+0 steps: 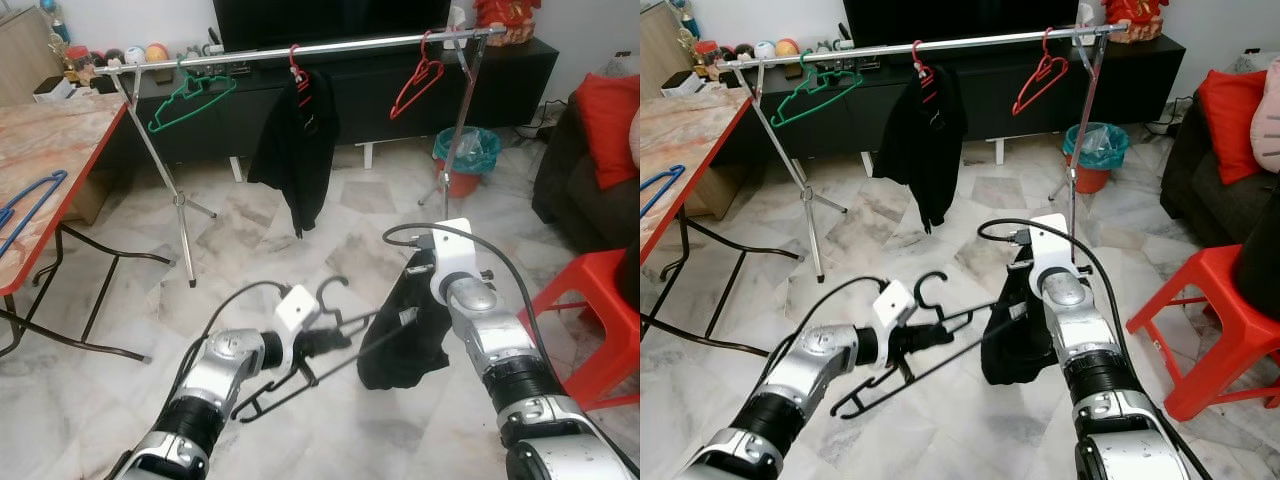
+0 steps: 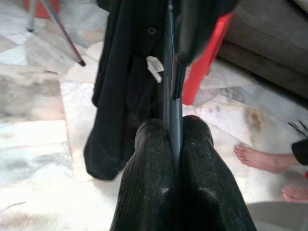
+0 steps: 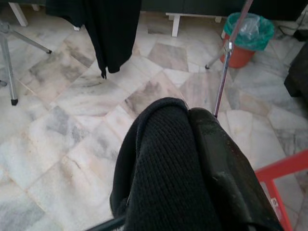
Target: Hang hanger
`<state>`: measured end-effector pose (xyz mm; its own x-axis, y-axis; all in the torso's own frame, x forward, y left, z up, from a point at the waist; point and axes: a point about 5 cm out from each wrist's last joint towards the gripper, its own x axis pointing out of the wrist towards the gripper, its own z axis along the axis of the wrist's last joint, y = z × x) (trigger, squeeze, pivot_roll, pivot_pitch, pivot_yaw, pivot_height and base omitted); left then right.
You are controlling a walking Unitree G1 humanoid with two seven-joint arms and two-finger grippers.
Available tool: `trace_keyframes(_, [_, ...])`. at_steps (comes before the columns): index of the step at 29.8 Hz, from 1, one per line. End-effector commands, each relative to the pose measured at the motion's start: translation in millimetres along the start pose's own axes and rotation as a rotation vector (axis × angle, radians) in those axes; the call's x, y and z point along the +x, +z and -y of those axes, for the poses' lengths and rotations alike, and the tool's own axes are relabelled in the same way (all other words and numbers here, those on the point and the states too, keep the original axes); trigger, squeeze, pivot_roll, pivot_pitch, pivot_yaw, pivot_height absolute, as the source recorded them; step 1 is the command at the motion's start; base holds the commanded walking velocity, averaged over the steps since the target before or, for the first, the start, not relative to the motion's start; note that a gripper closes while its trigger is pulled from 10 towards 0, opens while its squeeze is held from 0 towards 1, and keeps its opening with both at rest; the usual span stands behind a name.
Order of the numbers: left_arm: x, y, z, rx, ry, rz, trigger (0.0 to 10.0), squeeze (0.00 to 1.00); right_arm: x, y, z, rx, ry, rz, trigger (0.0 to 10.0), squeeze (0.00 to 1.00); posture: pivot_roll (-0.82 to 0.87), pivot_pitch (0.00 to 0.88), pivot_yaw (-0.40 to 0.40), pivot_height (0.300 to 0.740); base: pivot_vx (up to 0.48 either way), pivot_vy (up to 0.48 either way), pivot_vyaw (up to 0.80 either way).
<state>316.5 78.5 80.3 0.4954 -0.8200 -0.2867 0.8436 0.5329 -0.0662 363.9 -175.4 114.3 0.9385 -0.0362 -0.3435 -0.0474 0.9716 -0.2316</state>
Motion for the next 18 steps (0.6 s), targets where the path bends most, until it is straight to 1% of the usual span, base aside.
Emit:
trace_keyframes(1, [-1.4,3,-6.4,-0.007,0.049,0.025,10.0,0.00,-2.2,10,-3.0,-0.006,0.011,0.036,10.0,0.00,-0.06,0.002,0.070,0.740,0.000,0.000,0.00])
trace_keyframes(3, [-0.7,4,-8.0,-0.004,0.074,0.024,10.0,0.00,-3.2,10,-3.9,-0.006,0.013,0.036,10.0,0.00,-0.06,0.001,0.070,0.740,0.000,0.000,0.00])
trace_keyframes(5, [-0.6,3,-9.8,0.014,0.098,0.004,10.0,0.00,-4.5,11,-4.8,-0.005,0.015,0.037,10.0,0.00,-0.06,0.002,0.071,0.740,0.000,0.000,0.00])
trace_keyframes(7, [-0.5,3,-9.9,0.015,0.100,0.003,10.0,0.00,-5.0,11,-4.9,-0.006,0.015,0.036,10.0,0.00,-0.06,0.002,0.071,0.740,0.000,0.000,0.00])
trace_keyframes(9, [-0.2,4,-13.4,0.023,0.148,0.006,10.0,0.00,-8.1,13,-7.5,-0.006,0.020,0.038,10.0,0.00,-0.06,0.001,0.073,0.740,0.000,0.000,0.00])
trace_keyframes(10, [-0.2,4,-13.4,0.023,0.148,0.006,10.0,0.00,-8.1,13,-7.5,-0.006,0.020,0.038,10.0,0.00,-0.06,0.001,0.073,0.740,0.000,0.000,0.00])
trace_keyframes(12, [0.9,6,-17.0,0.032,0.199,0.007,10.0,0.00,-10.6,14,-11.4,-0.009,0.029,0.039,10.0,0.00,-0.06,0.000,0.074,0.740,0.000,0.000,0.00])
trace_keyframes(15, [1.1,6,-19.6,0.038,0.232,0.007,10.0,0.00,-12.1,13,-12.3,-0.010,0.030,0.037,10.0,0.00,-0.06,0.000,0.074,0.740,0.000,0.000,0.00])
trace_keyframes(18, [0.6,6,-20.6,0.035,0.235,0.007,10.0,0.00,-13.1,12,-10.5,-0.010,0.027,0.034,10.0,0.00,-0.06,0.000,0.074,0.740,0.000,0.000,0.00])
